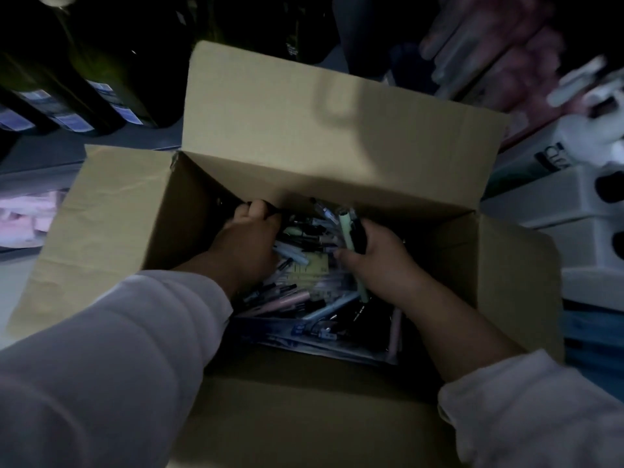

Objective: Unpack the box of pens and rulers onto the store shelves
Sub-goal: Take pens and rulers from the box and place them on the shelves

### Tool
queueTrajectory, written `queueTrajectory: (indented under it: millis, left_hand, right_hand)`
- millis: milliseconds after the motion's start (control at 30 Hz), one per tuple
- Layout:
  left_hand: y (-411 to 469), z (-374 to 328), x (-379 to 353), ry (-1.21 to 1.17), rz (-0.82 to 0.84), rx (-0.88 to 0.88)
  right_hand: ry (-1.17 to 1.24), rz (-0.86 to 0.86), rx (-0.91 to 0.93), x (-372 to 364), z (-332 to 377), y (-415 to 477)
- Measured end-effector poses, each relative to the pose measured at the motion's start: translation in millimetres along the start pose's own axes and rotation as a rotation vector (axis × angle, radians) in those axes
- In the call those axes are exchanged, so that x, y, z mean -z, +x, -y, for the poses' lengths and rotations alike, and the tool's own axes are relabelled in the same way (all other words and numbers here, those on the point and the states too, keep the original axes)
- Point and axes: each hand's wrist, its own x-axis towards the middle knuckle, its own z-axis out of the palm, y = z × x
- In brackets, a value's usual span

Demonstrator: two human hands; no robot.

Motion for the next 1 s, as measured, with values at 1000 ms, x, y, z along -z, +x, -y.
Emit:
queueTrajectory:
  millis: [1000]
  left_hand:
    - [-30,-24,38,-0.180,-0.039,-0.070]
  right_hand:
    - [0.281,-0.092,0.011,19,30,-46]
